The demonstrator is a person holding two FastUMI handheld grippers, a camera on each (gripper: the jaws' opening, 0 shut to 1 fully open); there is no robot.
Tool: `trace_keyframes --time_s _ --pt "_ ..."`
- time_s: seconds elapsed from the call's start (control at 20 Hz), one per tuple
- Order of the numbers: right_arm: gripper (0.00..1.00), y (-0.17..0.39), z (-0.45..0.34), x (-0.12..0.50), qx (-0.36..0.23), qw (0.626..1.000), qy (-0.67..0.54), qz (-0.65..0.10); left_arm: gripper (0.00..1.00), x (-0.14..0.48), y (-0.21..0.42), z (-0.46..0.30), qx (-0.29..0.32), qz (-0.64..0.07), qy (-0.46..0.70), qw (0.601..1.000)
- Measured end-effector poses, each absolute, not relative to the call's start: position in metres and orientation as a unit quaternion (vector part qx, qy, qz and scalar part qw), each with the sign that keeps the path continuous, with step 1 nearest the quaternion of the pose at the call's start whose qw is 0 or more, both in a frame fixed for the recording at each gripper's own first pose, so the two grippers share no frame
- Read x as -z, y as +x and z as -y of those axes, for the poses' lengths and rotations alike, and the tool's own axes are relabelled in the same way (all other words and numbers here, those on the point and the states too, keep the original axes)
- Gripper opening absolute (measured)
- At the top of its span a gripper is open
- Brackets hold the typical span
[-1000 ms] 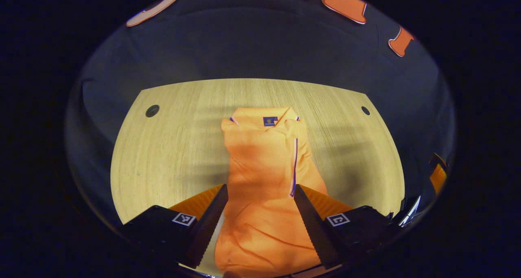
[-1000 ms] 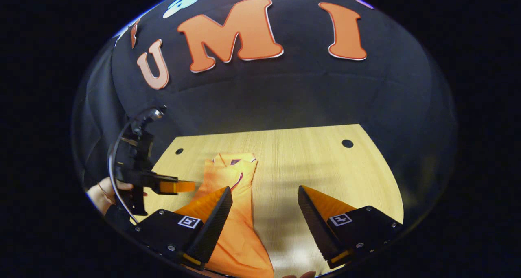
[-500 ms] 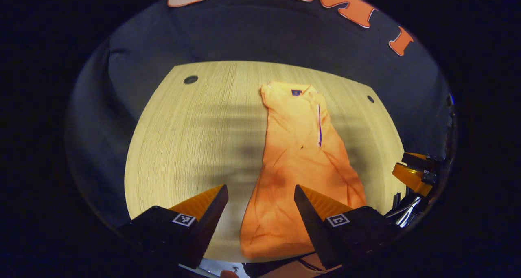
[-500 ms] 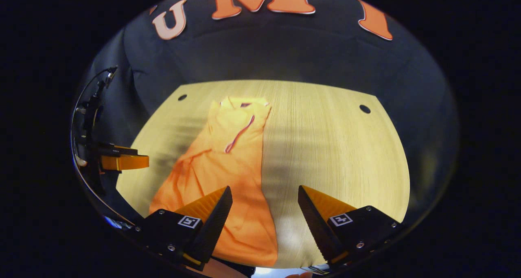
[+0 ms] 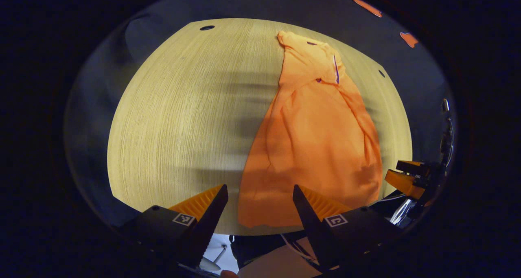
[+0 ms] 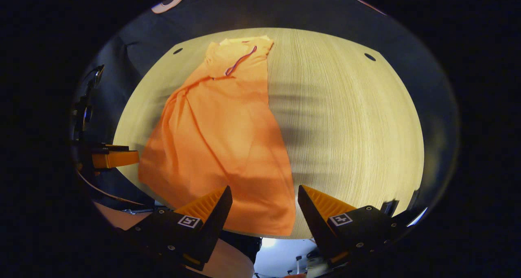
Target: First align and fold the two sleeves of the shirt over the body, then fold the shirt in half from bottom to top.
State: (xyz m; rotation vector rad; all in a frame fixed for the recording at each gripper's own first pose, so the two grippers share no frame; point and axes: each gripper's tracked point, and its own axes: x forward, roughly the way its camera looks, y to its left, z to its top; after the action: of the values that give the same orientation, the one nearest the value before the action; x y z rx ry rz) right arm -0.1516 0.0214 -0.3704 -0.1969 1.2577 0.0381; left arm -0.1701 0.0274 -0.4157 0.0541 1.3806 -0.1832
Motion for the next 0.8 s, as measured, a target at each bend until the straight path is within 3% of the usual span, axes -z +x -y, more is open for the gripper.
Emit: trace_keyframes --time_s 0.25,0.65,0.8 --pt "0.99 -0.181 -0.012 0.392 -0.002 0.780 -0.089 -0.620 0.99 0.444 -0.216 -0.028 0.083 -0.675 0.032 0.732" --pt "0.99 -0.204 0.000 0.421 0.021 0.742 -0.103 -0.662 0.97 0.462 -0.227 -0.029 0.065 -0.674 0.091 0.730" --pt "0.99 -0.201 -0.001 0.422 0.026 0.743 -0.108 -0.660 0.98 0.463 -0.229 -0.029 0.060 -0.675 0.099 0.729"
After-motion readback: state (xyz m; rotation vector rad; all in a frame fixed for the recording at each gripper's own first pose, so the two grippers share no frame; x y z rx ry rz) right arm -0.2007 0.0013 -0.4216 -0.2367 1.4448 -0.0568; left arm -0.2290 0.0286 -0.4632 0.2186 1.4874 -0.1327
